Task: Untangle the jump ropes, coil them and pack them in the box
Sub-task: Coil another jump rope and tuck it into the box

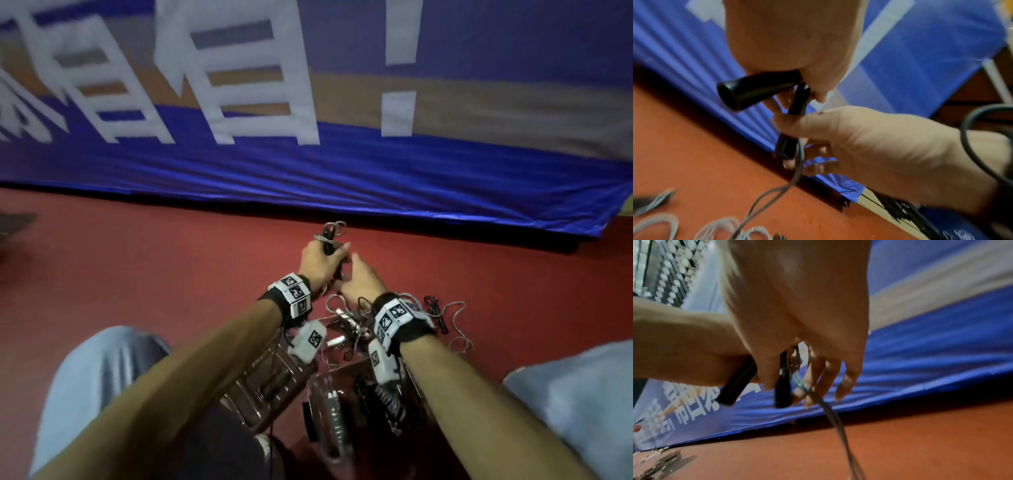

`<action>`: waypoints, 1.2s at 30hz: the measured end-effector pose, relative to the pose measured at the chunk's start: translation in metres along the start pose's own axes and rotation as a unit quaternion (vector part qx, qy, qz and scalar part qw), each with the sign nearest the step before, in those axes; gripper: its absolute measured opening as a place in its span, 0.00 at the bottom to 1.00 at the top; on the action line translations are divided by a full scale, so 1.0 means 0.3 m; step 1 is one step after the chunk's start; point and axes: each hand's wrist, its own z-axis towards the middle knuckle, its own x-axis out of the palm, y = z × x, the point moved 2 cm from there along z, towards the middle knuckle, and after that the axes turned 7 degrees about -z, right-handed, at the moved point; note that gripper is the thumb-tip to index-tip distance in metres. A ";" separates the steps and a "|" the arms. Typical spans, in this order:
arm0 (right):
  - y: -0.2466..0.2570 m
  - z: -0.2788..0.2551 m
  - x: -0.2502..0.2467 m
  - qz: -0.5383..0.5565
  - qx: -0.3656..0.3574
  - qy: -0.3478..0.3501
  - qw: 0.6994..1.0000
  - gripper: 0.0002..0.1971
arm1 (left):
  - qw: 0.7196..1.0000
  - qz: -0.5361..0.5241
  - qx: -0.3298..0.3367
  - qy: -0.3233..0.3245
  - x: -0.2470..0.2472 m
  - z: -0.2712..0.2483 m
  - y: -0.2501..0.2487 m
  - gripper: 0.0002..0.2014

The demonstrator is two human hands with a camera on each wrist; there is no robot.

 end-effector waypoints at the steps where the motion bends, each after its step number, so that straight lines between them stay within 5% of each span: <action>1: 0.047 -0.010 -0.054 -0.035 -0.029 0.019 0.999 0.22 | 0.999 0.025 0.014 0.018 -0.037 -0.024 -0.073 0.13; 5: 0.143 -0.084 -0.266 -0.228 -0.048 0.046 0.971 0.16 | 0.981 0.007 -0.052 0.186 -0.167 -0.113 -0.253 0.05; 8: 0.069 -0.095 -0.380 -0.210 -0.007 -0.028 0.977 0.21 | 0.940 0.079 -0.154 0.293 -0.218 -0.160 -0.265 0.15; 12: -0.002 -0.093 -0.479 -0.061 0.019 -0.199 0.978 0.24 | 0.895 0.383 -0.088 0.212 -0.250 -0.183 -0.221 0.13; 15: 0.034 -0.091 -0.552 0.082 0.024 -0.292 0.953 0.26 | 0.878 0.427 -0.087 0.197 -0.242 -0.182 -0.130 0.14; 18: 0.029 -0.069 -0.630 0.145 0.079 -0.290 0.943 0.22 | 0.895 0.380 -0.083 0.218 -0.222 -0.161 -0.073 0.12; 23: 0.013 -0.029 -0.675 -0.007 0.117 -0.190 0.975 0.12 | 0.925 0.334 -0.061 0.174 -0.215 -0.119 -0.068 0.11; 26: 0.068 -0.044 -0.656 -0.093 0.074 -0.163 0.979 0.08 | 0.949 0.269 -0.113 0.118 -0.239 -0.099 -0.086 0.12; 28: 0.091 -0.059 -0.616 -0.151 0.044 -0.134 0.978 0.17 | 0.969 0.107 -0.195 0.109 -0.237 -0.083 -0.097 0.14; 29: 0.109 -0.073 -0.589 -0.171 0.015 -0.137 0.976 0.18 | 0.958 -0.021 -0.256 0.126 -0.224 -0.078 -0.100 0.16; 31: 0.155 -0.107 -0.526 -0.165 -0.047 -0.154 0.973 0.13 | 0.875 -0.268 -0.359 0.184 -0.191 -0.094 -0.137 0.24; 33: 0.213 -0.145 -0.443 -0.094 -0.069 -0.084 0.990 0.25 | 0.812 -0.402 -0.370 0.205 -0.159 -0.107 -0.183 0.28; 36: 0.272 -0.201 -0.335 0.035 -0.040 0.032 0.998 0.28 | 0.813 -0.455 -0.321 0.168 -0.127 -0.125 -0.263 0.27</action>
